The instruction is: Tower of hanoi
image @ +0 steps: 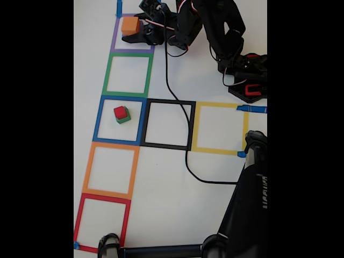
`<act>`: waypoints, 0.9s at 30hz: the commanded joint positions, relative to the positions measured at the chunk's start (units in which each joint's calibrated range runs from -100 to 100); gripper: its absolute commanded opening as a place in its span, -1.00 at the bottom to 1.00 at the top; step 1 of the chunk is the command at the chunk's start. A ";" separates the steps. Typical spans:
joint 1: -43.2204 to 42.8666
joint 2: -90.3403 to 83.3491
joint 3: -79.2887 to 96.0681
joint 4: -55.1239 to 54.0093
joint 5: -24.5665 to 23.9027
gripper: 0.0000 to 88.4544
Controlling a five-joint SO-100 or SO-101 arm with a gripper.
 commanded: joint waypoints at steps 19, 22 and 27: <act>-1.59 -1.00 0.70 -1.28 0.72 -0.65; -1.87 -1.32 0.70 -1.28 0.72 -0.66; -2.93 -3.26 0.97 -0.47 0.72 -0.67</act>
